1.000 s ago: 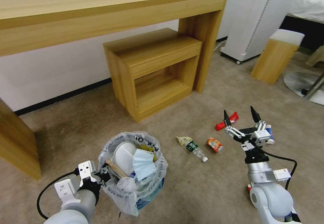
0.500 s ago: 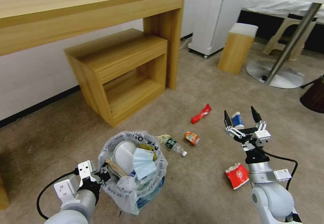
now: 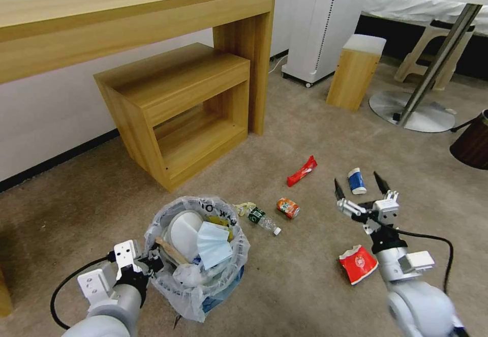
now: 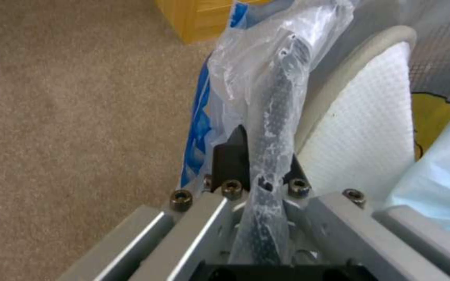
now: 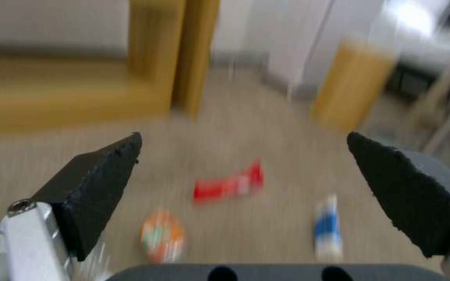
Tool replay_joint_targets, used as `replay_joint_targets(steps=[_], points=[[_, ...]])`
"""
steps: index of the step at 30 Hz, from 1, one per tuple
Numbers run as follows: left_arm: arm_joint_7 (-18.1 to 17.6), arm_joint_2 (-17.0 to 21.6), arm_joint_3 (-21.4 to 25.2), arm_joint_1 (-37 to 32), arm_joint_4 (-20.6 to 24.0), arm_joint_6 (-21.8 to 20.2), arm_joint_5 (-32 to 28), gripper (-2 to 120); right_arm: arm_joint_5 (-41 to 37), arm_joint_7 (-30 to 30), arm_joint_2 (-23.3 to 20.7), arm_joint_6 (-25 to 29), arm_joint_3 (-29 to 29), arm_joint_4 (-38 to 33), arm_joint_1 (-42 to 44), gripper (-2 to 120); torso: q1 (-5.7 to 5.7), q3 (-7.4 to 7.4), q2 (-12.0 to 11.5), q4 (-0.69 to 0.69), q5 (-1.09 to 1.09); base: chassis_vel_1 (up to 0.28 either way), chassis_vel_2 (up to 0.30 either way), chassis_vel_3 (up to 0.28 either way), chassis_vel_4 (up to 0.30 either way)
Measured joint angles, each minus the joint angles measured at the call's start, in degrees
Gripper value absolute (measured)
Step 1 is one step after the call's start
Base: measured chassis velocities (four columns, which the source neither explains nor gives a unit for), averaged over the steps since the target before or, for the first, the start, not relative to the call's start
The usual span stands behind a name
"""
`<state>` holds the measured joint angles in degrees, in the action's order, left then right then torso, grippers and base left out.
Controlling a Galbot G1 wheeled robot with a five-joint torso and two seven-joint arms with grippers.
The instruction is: Pick up the trash bin and place the garbage on the floor into it.
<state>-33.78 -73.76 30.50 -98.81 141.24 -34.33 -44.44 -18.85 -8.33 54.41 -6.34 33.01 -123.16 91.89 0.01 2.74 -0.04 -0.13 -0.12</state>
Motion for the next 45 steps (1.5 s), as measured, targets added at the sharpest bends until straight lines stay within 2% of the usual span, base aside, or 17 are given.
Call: replay_joint_targets(steps=[1, 2, 3, 5, 6, 9, 10, 12, 14, 19, 26, 33, 42, 45], points=[[-0.01, -0.23, -0.16, -0.01, 0.0, 0.01, 0.12, 0, -2.47, -1.59, -1.16, -3.75, -0.61, -0.79, 0.27, 100, 0.0, 0.0, 0.0, 0.01, -0.01, 0.0, 0.0, 0.0, 0.0], [-0.01, -0.23, -0.16, -0.01, 0.0, 0.01, 0.12, 0, -2.47, -1.59, -1.16, -3.75, -0.61, -0.79, 0.27, 100, 0.0, 0.0, 0.0, 0.01, -0.01, 0.0, 0.0, 0.0, 0.0], [-0.01, -0.63, -0.42, -0.16, 0.08, 0.02, 0.4, 0, -6.25, -3.73, -2.47, -8.81, -2.01, -1.3, 0.3, 100, 0.0, 0.0, 0.0, 0.01, -0.02, 0.0, 0.0, 0.0, 0.0], [0.0, -1.14, -0.62, -0.52, 0.37, 0.06, 0.71, 0, -11.08, -7.08, -3.04, -14.68, -4.78, -0.49, -0.98, 100, 0.0, 0.0, 0.0, 0.01, 0.01, 0.0, 0.0, 0.0, 0.0], [0.0, -1.14, -0.62, -0.52, 0.37, 0.06, 0.71, 0, -11.08, -7.08, -3.04, -14.68, -4.78, -0.49, -0.98, 100, 0.0, 0.0, 0.0, 0.01, 0.01, 0.0, 0.0, 0.0, 0.0], [0.05, -1.44, -0.35, -1.26, 1.0, 0.23, 0.83, 0, -19.97, -14.09, -1.95, -23.69, -9.13, 3.0, -5.45, 100, 0.0, 0.0, 0.0, 0.0, 0.02, 0.0, 0.0, 0.0, 0.0], [0.05, -1.44, -0.35, -1.26, 1.0, 0.23, 0.83, 0, -19.97, -14.09, -1.95, -23.69, -9.13, 3.0, -5.45, 100, 0.0, 0.0, 0.0, 0.0, 0.02, 0.0, 0.0, 0.0, 0.0], [0.05, -1.42, 0.12, -1.74, 1.32, 0.42, 0.84, 0, -24.18, -17.89, -1.14, -28.86, -11.36, 6.85, -9.11, 100, 0.0, 0.0, 0.0, 0.02, 0.01, 0.0, 0.0, 0.0, 0.0], [0.05, -1.41, 0.39, -2.03, 1.5, 0.58, 0.84, 0, -25.31, -19.38, -0.84, -31.64, -13.37, 11.09, -11.68, 100, 0.0, 0.0, 0.0, 0.02, 0.01, 0.0, 0.0, 0.0, 0.0], [0.05, -1.43, 0.57, -2.23, 1.62, 0.66, 0.85, 0, -26.75, -20.03, -0.19, -33.13, -14.57, 15.54, -14.11, 100, 0.0, 0.0, 0.0, 0.01, 0.0, 0.0, 0.0, 0.0, 0.0], [0.05, -1.24, 0.79, -2.03, 1.62, 0.78, 0.85, 0, -27.78, -20.51, 1.78, -33.67, -13.0, 22.6, -17.54, 100, 0.0, 0.0, 0.0, 0.01, 0.0, 0.0, 0.0, 0.0, 0.0], [0.04, -1.48, 0.66, -1.64, 0.89, 0.87, 0.85, 0, -28.23, -20.07, 3.53, -32.53, -9.97, 30.33, -21.67, 100, 0.0, 0.0, 0.0, 0.01, 0.0, 0.0, 0.0, 0.0, 0.0], [0.1, -2.01, 0.32, -1.57, 0.62, 1.05, 1.11, 0, -26.97, -18.04, 6.63, -30.75, -9.04, 37.42, -26.04, 100, 0.0, 0.0, 0.0, 0.01, 0.0, 0.0, 0.0, 0.0, 0.0], [0.16, -1.98, 0.33, -1.59, 0.62, 1.11, 1.16, 0, -24.79, -17.11, 8.85, -30.39, -9.74, 39.7, -26.88, 94, 0.0, 0.0, 0.0, 0.01, 0.0, 0.0, 0.0, 0.0, 0.0]])
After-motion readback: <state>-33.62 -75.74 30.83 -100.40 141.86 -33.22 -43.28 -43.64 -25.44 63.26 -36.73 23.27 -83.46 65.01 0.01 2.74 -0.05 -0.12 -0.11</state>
